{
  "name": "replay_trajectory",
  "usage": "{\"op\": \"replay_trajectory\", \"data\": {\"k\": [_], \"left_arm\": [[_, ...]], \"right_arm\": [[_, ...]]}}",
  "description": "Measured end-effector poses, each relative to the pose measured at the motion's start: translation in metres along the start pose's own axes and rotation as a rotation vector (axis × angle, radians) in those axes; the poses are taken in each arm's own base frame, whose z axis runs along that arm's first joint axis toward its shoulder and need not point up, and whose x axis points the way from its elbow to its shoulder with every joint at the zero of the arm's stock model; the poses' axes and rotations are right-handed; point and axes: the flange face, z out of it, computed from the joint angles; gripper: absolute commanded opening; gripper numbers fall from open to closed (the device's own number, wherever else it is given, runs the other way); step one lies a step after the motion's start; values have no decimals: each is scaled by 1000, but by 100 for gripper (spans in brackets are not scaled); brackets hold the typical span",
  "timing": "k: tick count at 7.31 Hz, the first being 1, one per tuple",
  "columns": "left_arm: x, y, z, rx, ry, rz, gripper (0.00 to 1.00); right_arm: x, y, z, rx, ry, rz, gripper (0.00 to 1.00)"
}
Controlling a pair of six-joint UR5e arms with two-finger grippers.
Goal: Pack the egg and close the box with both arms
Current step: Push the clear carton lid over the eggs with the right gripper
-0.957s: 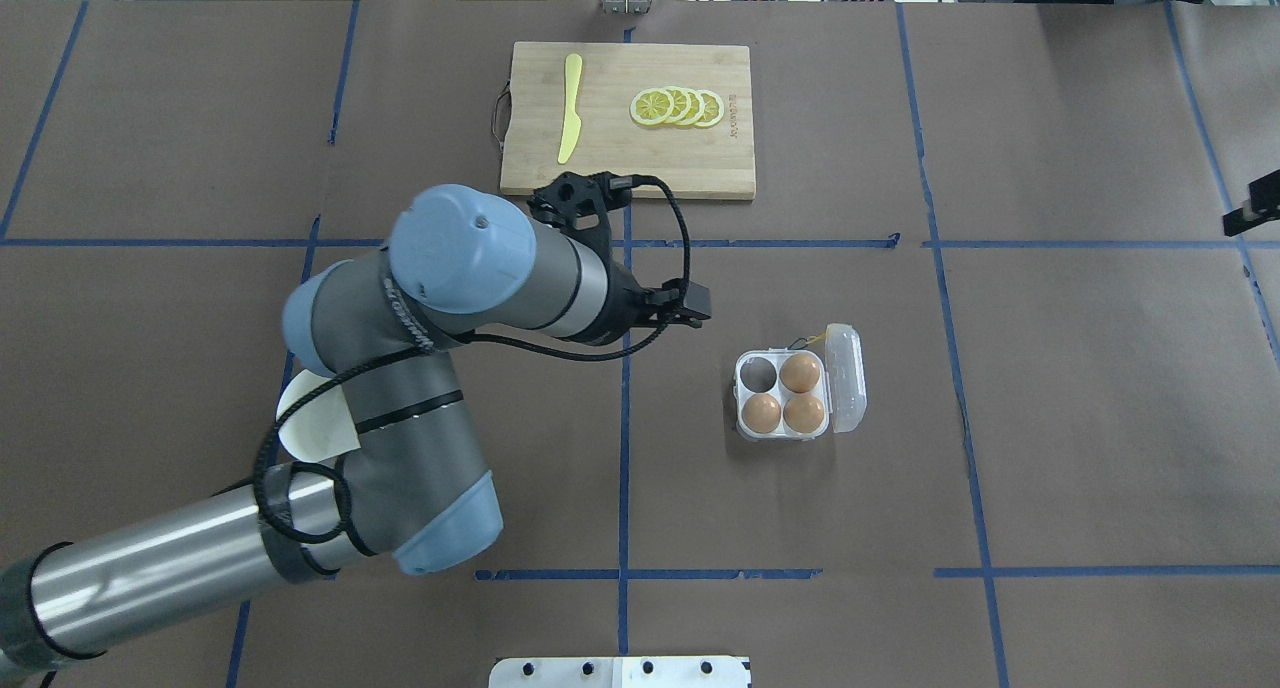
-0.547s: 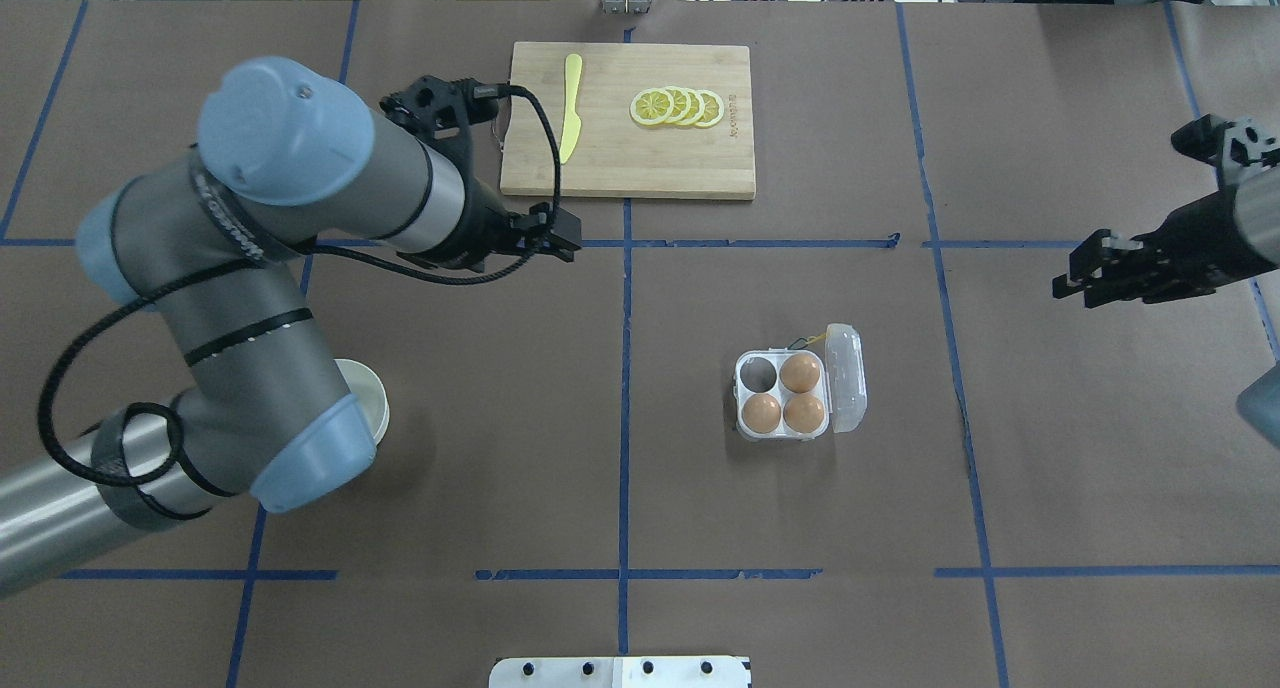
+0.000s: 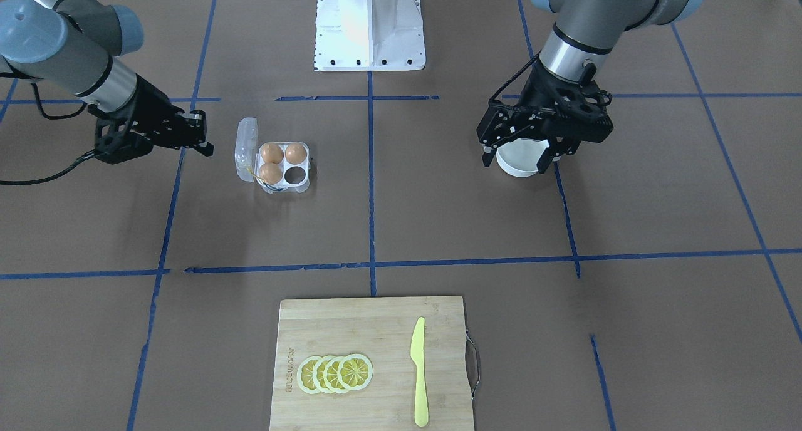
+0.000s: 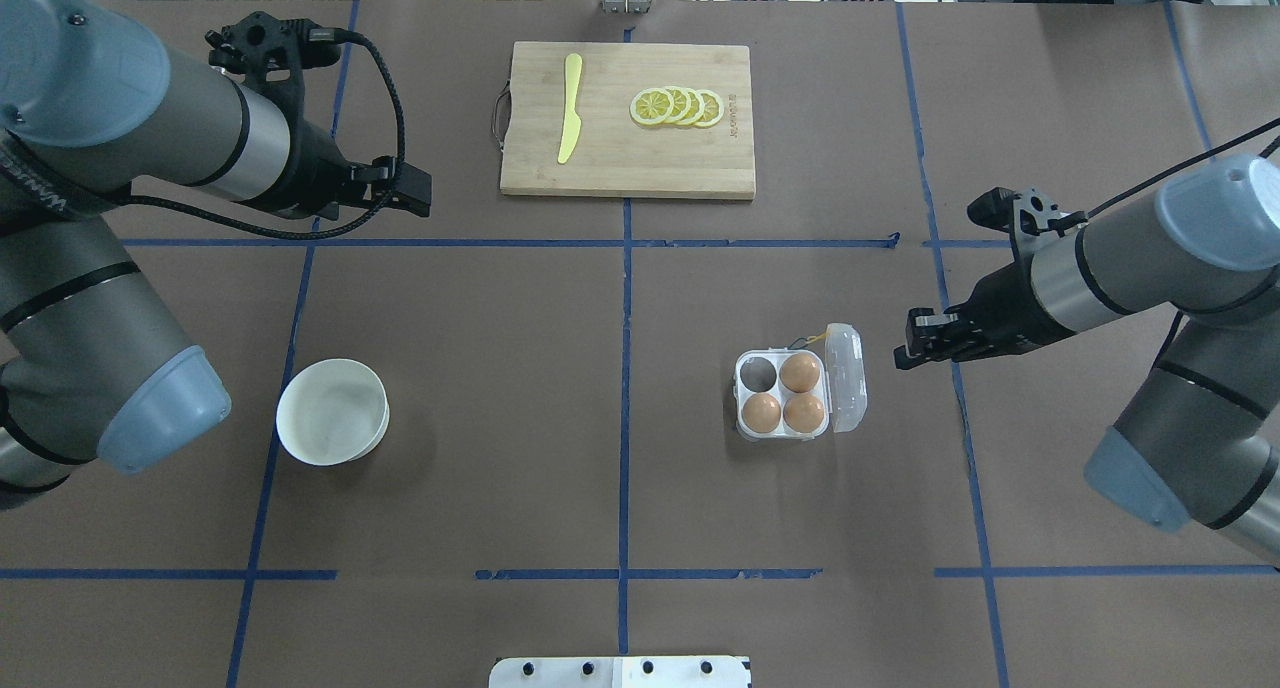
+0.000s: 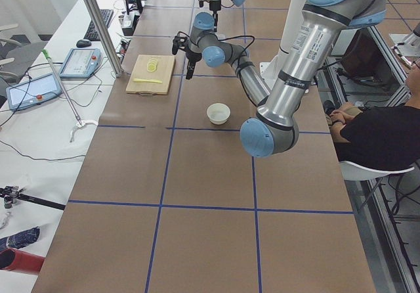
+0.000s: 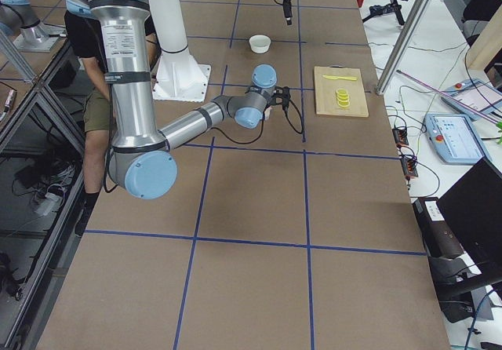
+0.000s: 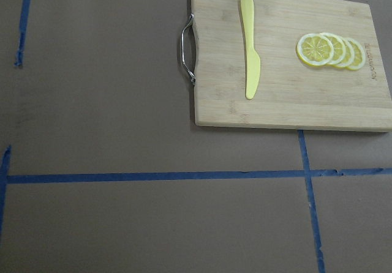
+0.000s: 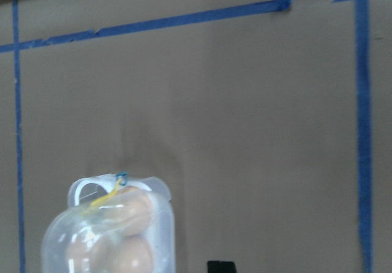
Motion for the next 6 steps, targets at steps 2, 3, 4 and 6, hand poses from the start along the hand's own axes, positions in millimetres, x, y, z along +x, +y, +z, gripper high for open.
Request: {"op": "replay_trajectory", "data": {"k": [2, 3, 4, 6], "left_arm": [[-48, -7, -3, -5, -46, 82, 100], [-72, -9, -4, -8, -65, 113, 100], [-90, -11, -6, -11, -78, 132, 100], [-124, -5, -2, -36, -90, 154, 100]], "right_arm": [[-63, 8, 38, -8, -29, -34, 0], [-100, 6, 50, -7, -34, -23, 0], [-139, 4, 59, 2, -26, -12, 69], [-198, -4, 53, 27, -12, 38, 100]]}}
